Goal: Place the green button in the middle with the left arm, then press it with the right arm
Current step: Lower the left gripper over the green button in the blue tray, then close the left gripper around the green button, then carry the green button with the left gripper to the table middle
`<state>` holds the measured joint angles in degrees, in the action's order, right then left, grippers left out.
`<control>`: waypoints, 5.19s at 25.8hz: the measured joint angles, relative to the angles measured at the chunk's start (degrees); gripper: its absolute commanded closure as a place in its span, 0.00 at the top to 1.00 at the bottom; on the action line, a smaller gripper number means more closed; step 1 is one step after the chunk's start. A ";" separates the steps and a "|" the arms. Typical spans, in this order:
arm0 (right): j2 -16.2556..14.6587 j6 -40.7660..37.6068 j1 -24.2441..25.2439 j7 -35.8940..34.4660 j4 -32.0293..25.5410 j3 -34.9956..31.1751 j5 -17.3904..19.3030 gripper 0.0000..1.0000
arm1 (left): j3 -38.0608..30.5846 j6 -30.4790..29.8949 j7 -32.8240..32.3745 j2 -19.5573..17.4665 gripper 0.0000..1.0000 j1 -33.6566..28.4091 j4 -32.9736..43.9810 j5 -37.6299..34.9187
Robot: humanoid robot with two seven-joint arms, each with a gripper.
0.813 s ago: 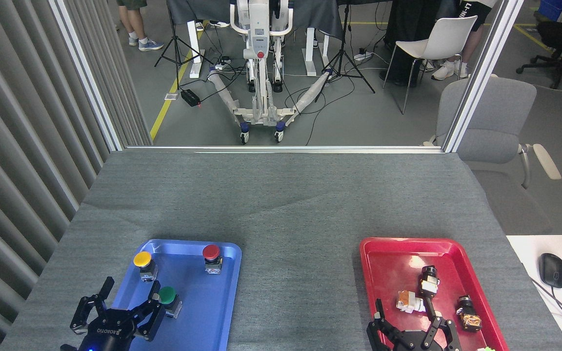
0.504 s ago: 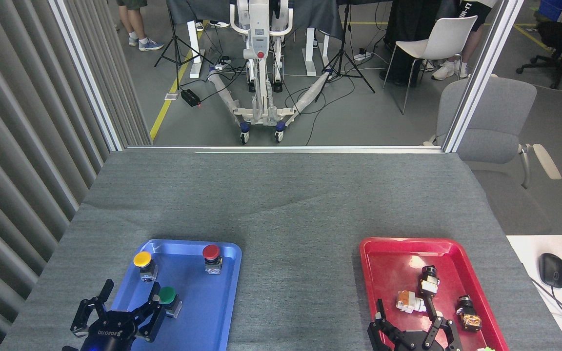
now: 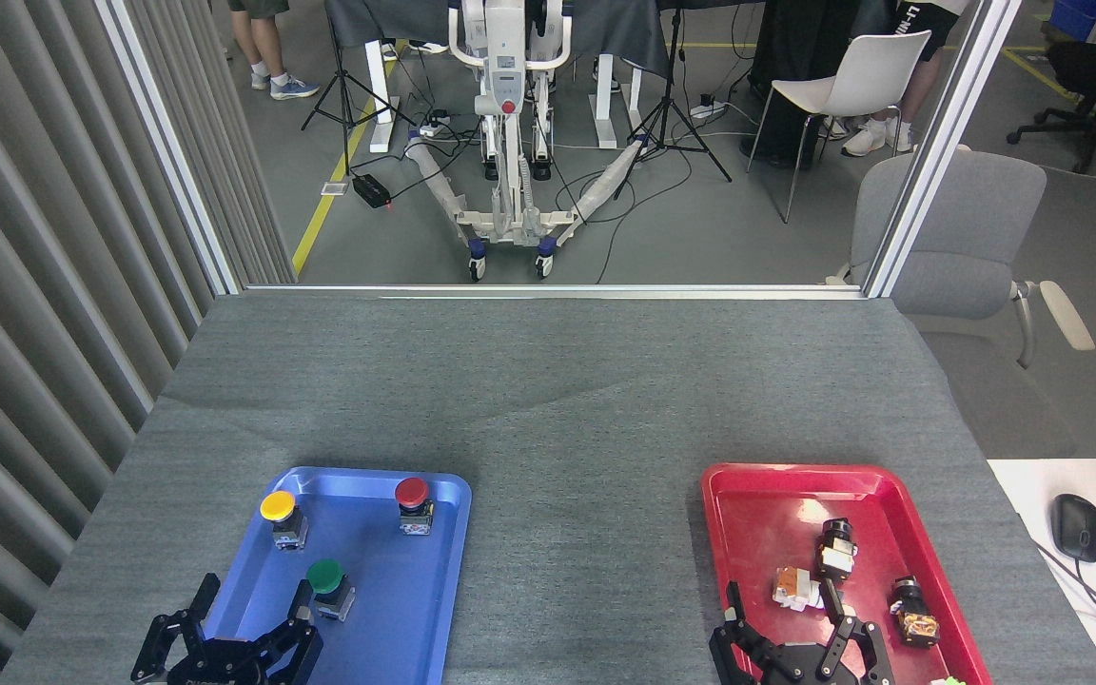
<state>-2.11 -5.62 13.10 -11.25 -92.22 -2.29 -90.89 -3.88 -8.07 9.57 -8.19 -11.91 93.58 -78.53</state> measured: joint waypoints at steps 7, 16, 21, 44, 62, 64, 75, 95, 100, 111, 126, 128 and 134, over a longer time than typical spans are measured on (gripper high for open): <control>0.54 0.50 0.00 1.40 0.02 0.01 -0.14 1.00 | 0.26 0.18 2.83 0.51 0.99 -1.41 0.68 -0.09; 0.12 0.67 -0.12 3.23 0.03 0.17 -0.03 1.00 | 0.23 0.77 3.56 0.96 0.99 -2.91 1.03 -0.37; 0.43 0.66 -0.30 3.24 0.03 0.29 0.01 1.00 | 0.20 1.71 3.50 0.91 0.99 -2.16 -0.11 -1.56; 0.44 2.08 -0.40 2.55 -0.06 0.91 0.45 1.00 | 0.86 1.63 6.22 5.45 0.99 -1.05 -5.43 -2.20; 1.09 2.94 -1.75 3.36 -1.69 0.77 0.31 1.00 | 1.16 -0.54 3.69 5.09 0.99 2.82 -12.73 -2.25; 1.35 2.94 -1.73 3.48 -1.72 0.60 0.28 1.00 | 1.33 -0.91 3.69 5.01 0.99 3.40 -13.25 -2.28; 0.91 3.06 -1.72 3.01 -1.51 0.11 0.27 1.00 | 1.93 -3.27 3.67 3.92 0.98 6.70 -18.60 -2.33; 1.12 2.42 -1.37 2.48 -1.60 -0.11 1.29 1.00 | 4.19 -3.97 0.75 1.69 0.95 11.75 -23.22 -2.41; 1.48 2.37 -1.35 2.42 -1.68 -0.80 1.09 1.00 | 4.27 -4.06 -0.03 1.66 0.75 12.11 -23.59 -2.34; 1.41 2.36 -1.56 2.71 -1.72 -1.04 0.98 1.00 | 4.67 -6.08 -0.25 1.67 0.13 12.78 -23.70 -2.24; 1.01 2.28 -1.44 2.74 -1.73 -0.89 0.97 1.00 | 14.86 -15.37 0.77 1.60 0.00 17.86 -18.01 -2.71; 1.01 2.27 -1.41 2.80 -1.73 -0.88 0.96 1.00 | 18.62 -14.99 0.65 2.95 0.00 20.78 -19.79 -3.82; 0.91 2.27 -1.36 3.02 -1.80 -0.80 0.93 1.00 | 24.43 -14.52 0.12 9.38 0.00 28.34 -31.14 -9.16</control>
<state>-1.20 -3.36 11.74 -8.23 -94.02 -3.09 -89.96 20.54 -22.59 9.69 1.19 16.43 62.44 -87.69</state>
